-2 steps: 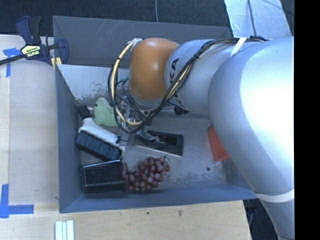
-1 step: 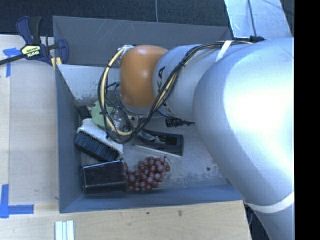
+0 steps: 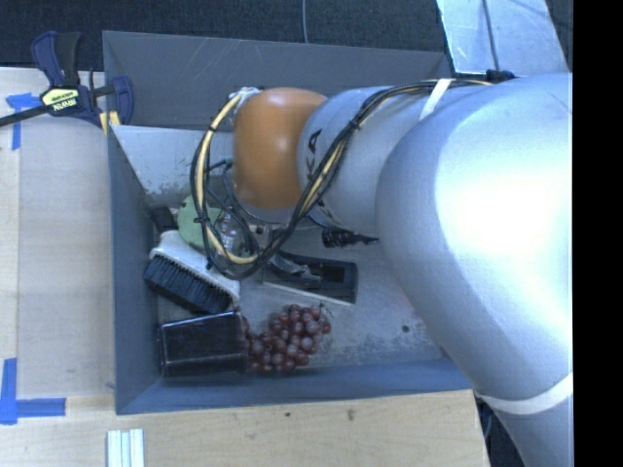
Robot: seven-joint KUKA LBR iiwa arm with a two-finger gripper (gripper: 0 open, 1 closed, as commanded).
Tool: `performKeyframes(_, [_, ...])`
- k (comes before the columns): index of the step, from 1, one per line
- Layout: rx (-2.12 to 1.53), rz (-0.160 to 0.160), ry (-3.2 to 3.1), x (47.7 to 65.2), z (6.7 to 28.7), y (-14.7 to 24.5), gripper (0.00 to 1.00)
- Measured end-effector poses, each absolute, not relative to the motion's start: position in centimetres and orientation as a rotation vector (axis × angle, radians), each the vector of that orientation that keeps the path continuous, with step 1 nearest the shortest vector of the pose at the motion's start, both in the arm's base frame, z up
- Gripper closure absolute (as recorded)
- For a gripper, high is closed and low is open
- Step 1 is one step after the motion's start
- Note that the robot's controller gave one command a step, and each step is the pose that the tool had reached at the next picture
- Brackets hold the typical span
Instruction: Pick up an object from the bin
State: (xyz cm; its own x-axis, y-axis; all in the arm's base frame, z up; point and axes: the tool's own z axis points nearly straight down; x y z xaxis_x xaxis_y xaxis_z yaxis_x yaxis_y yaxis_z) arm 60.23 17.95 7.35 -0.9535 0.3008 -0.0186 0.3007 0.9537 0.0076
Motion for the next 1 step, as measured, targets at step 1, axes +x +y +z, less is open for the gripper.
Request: performKeyframes(1, [0.476,0.005,3.089,60.09,7.65,17.91,1.00])
